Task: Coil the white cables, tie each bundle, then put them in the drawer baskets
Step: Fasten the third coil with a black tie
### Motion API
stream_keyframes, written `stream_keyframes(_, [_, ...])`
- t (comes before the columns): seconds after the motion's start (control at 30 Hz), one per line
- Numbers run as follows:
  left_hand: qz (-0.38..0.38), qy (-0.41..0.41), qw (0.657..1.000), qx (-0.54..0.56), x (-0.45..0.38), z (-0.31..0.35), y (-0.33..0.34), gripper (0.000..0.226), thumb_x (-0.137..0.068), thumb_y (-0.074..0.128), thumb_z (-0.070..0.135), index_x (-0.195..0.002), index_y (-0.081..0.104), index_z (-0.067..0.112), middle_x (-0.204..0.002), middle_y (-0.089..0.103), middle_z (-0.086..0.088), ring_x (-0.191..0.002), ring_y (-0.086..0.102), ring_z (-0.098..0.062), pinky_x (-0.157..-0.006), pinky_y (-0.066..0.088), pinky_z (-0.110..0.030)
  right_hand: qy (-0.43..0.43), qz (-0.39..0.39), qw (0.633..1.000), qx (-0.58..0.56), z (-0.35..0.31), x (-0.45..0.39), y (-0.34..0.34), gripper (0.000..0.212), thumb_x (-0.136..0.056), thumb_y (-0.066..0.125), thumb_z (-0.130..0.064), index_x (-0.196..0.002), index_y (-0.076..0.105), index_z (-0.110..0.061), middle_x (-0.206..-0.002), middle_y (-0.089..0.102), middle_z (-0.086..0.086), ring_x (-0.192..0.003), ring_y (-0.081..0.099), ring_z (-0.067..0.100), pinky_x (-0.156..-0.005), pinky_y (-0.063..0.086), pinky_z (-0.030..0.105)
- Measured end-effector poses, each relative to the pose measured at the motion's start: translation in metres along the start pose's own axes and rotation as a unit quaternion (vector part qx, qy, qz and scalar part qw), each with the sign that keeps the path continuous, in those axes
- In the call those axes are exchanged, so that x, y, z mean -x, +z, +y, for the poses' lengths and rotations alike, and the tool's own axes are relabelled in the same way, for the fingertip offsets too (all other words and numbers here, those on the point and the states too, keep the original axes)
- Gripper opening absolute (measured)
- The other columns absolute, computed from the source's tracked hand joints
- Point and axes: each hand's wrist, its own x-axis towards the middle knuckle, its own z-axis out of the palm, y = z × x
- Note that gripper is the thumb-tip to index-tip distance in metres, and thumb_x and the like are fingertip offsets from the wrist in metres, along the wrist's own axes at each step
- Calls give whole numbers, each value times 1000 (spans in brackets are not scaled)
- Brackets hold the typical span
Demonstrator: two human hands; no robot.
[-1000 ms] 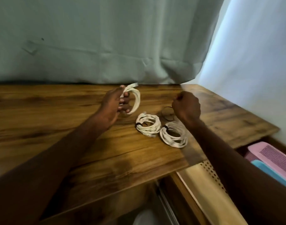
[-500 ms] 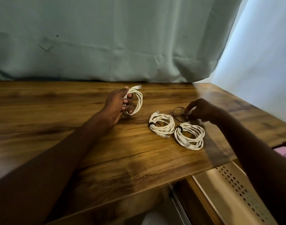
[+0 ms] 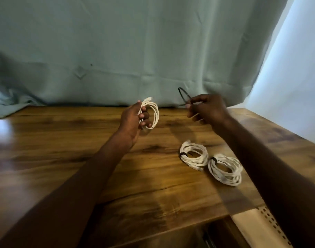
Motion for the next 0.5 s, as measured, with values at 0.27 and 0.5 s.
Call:
stream_keyframes(0.27, [95,15,995,-33,27,52,-120,36,-109,35,29,-79,47,14,-48,40,1,-35,42,-14,-42,37,-17,21,-171,974,-144,-46,48,173,16,-94,75,-21,-97,62,-13,-51,61,4,-37,46,14,-41,36,20])
stream_keyframes(0.5, [136,8,989,-52,13,66,-160,44,-111,33,32,-72,43,14,-49,41,-2,-39,47,-19,-50,43,-23,-30,-113,987,-112,-20,50,274,15,-81,86,-19,-72,75,-14,-63,73,1,-52,63,15,-54,49,28])
